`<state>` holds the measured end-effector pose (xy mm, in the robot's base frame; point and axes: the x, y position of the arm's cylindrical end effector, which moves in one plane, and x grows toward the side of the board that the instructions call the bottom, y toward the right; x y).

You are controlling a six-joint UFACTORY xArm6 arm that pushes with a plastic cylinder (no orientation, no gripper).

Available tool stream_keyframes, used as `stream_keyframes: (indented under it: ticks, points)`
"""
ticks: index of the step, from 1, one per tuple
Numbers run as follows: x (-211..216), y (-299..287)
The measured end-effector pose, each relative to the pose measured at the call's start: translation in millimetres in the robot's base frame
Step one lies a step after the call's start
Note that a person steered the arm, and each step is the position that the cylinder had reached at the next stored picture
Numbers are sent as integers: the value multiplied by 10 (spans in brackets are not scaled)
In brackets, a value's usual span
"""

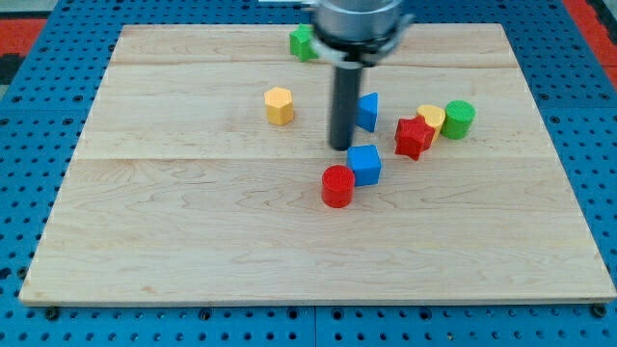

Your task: Push the hexagon top left of the cube

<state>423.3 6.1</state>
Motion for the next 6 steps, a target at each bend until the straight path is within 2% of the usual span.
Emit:
stream_keyframes:
  ticks: [2,3,4,5,6]
  points:
    - [-405,-949]
    - [-826,-913]
    - [-786,-190]
    - [-663,259]
    - [-458,-326]
